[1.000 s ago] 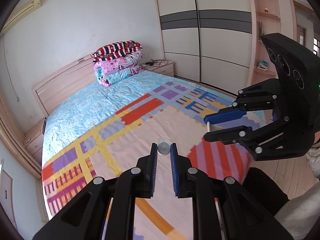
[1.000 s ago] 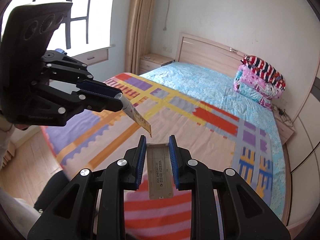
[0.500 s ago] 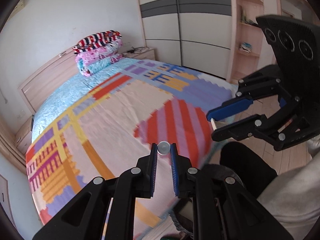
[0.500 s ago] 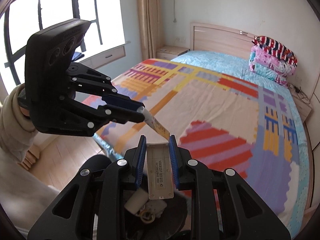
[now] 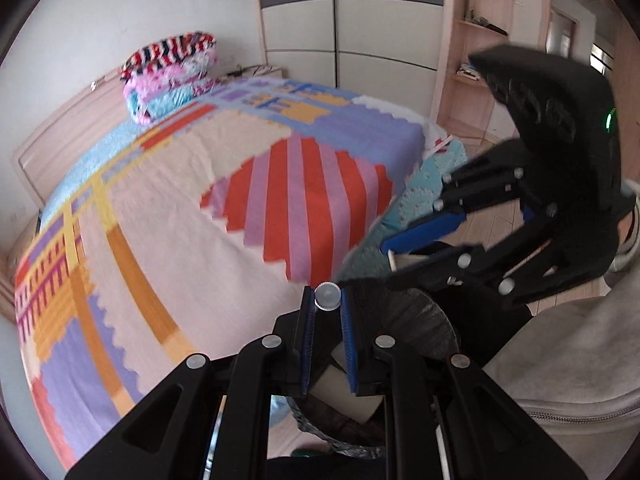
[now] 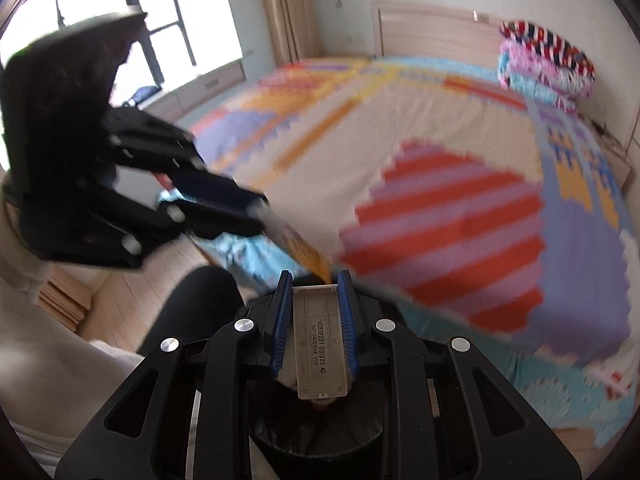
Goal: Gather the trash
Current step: 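Carry the tube and strip down and open both tools over the bin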
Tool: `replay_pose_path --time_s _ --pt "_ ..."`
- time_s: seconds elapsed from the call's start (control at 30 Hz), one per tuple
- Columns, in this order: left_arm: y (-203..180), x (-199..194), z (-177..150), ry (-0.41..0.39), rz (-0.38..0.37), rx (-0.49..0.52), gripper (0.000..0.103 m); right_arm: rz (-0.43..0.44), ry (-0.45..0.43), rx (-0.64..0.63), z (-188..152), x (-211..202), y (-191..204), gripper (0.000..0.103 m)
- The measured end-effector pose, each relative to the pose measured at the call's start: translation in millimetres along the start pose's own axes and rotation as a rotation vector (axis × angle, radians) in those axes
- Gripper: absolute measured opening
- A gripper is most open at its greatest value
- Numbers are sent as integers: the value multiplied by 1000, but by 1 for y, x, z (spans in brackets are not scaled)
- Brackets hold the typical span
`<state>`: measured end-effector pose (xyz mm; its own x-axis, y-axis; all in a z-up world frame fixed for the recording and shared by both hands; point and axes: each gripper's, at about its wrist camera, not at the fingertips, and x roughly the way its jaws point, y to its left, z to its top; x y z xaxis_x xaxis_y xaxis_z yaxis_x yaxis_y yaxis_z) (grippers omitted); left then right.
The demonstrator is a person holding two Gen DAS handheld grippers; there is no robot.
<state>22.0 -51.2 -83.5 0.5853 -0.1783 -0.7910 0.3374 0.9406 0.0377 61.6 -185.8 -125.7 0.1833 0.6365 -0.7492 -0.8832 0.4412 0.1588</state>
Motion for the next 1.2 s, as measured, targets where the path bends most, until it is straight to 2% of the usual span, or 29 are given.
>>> replay_pose_path --time_s 0.2,0.4,0.63,0.77,0.9,1.2 --pt "-6 23 -26 72 -31 -40 13 4 122 51 -40 40 -6 23" --pt "-11 45 -49 118 -66 -94 13 -12 181 48 -60 61 -4 23" --pt "-21 77 -74 184 -83 -157 13 -16 225 76 -72 90 -12 23" --pt "-26 95 -85 216 -78 -173 13 -30 243 79 -80 99 -13 23" --pt "-27 112 -97 239 -104 -230 13 -33 248 96 -83 103 -18 23" --pt "-36 122 -107 252 -129 -287 13 -44 257 101 -82 109 -18 27"
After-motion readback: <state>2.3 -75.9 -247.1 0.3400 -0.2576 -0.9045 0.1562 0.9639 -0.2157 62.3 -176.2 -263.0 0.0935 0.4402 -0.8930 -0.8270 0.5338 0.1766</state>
